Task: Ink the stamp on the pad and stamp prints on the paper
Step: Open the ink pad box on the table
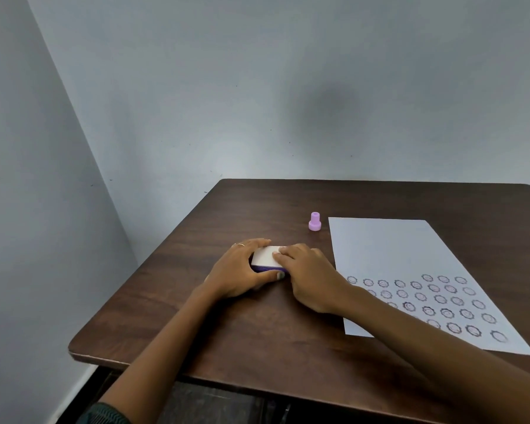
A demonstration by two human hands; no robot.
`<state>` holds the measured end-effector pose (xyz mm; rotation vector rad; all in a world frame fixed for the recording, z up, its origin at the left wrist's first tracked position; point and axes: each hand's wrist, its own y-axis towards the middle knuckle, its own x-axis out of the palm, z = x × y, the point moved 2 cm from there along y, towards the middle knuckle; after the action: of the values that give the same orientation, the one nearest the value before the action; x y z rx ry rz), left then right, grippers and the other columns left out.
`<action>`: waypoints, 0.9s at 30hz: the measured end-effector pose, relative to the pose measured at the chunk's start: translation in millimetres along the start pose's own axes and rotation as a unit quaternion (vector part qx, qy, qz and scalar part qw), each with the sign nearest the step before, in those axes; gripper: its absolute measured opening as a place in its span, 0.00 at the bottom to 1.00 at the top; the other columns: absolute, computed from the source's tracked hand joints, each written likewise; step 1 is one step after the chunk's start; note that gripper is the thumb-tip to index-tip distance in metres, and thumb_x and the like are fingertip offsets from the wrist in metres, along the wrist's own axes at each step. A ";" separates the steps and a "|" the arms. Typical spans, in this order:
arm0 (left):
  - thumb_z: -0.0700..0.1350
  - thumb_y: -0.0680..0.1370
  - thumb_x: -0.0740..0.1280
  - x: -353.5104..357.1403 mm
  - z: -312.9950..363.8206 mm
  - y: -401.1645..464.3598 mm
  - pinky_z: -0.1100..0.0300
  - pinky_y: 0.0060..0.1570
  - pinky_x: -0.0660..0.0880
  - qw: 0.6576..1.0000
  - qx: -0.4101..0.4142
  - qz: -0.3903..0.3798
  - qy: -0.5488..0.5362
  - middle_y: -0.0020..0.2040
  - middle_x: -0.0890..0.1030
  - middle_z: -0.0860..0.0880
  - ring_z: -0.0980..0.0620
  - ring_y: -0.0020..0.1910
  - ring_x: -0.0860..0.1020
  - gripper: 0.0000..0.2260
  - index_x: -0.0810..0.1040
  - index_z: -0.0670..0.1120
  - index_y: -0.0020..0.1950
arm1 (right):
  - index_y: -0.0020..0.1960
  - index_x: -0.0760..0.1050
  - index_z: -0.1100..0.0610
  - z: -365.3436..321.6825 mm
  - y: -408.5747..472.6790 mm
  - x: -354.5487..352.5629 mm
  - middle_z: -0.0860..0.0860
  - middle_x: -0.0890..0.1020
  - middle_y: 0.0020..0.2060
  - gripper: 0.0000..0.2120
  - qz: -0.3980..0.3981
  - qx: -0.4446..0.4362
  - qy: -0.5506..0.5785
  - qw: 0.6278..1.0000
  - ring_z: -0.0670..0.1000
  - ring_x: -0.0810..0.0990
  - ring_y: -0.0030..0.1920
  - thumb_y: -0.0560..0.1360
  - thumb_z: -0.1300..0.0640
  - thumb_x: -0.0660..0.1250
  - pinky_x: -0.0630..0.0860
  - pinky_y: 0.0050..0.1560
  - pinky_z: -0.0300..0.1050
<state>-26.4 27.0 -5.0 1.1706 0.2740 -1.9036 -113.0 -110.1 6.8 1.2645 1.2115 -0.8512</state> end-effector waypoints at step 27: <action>0.65 0.68 0.68 1.5 -15.5 13.2 0.53 0.68 0.62 0.999 -0.030 0.005 0.034 0.70 0.70 0.56 0.55 0.70 0.65 0.31 0.68 0.57 0.69 | 0.55 0.77 0.64 96.1 59.1 -11.9 0.61 0.82 0.53 0.11 0.170 0.198 0.213 0.941 0.56 0.79 0.51 0.74 0.65 0.63 0.70 0.48 0.39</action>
<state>-7.1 27.1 -11.4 1.1960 0.3586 -1.8360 -40.5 -196.1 21.8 2.0006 1.1295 -0.5945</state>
